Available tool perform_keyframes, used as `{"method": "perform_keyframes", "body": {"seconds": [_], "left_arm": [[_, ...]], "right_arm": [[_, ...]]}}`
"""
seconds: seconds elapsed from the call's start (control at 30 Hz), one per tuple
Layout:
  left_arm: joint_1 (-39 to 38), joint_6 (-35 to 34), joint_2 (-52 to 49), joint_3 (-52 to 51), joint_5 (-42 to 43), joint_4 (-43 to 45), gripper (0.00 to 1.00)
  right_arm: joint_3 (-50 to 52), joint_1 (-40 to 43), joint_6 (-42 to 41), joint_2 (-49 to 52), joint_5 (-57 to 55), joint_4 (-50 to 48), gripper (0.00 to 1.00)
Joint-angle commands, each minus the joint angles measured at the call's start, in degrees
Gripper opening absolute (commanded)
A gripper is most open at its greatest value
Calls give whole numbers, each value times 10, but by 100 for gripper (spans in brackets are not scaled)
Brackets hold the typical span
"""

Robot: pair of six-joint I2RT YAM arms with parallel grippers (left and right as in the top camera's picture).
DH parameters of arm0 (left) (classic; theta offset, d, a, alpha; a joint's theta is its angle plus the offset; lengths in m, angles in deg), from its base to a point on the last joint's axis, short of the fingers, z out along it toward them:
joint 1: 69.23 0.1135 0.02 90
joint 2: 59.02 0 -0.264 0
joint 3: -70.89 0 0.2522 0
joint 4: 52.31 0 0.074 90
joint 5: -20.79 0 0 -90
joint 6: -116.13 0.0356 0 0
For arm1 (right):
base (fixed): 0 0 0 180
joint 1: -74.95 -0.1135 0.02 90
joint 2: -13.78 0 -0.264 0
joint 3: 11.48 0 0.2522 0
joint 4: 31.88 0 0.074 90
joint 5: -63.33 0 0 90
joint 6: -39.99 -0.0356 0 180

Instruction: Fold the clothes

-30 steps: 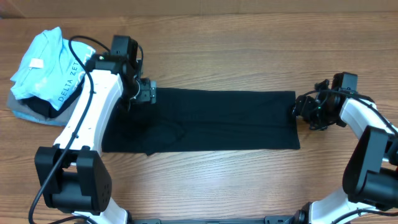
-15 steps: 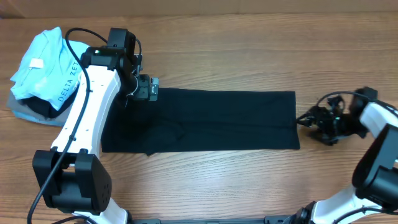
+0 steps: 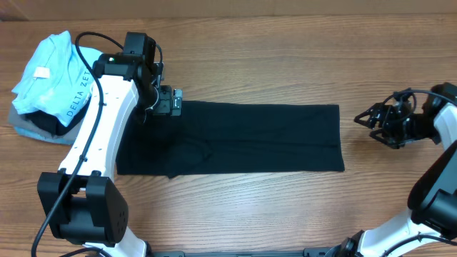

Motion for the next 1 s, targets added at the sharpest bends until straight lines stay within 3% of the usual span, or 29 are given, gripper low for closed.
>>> {"method": "perform_keyframes", "body": {"seconds": [0.0, 0.3, 0.57, 0.83, 0.97], "left_arm": [[4, 9, -2, 11, 6, 0, 100], [3, 9, -2, 11, 6, 0, 100], [3, 9, -2, 11, 6, 0, 100], [3, 9, -2, 11, 6, 0, 100], [3, 9, -2, 11, 6, 0, 100]], "right_arm": [[7, -25, 50, 2, 7, 7, 79], [7, -51, 88, 71, -2, 21, 76], [8, -57, 88, 128, 5, 46, 64], [9, -105, 83, 129, -24, 38, 65], [9, -114, 39, 129, -81, 18, 53]]}}
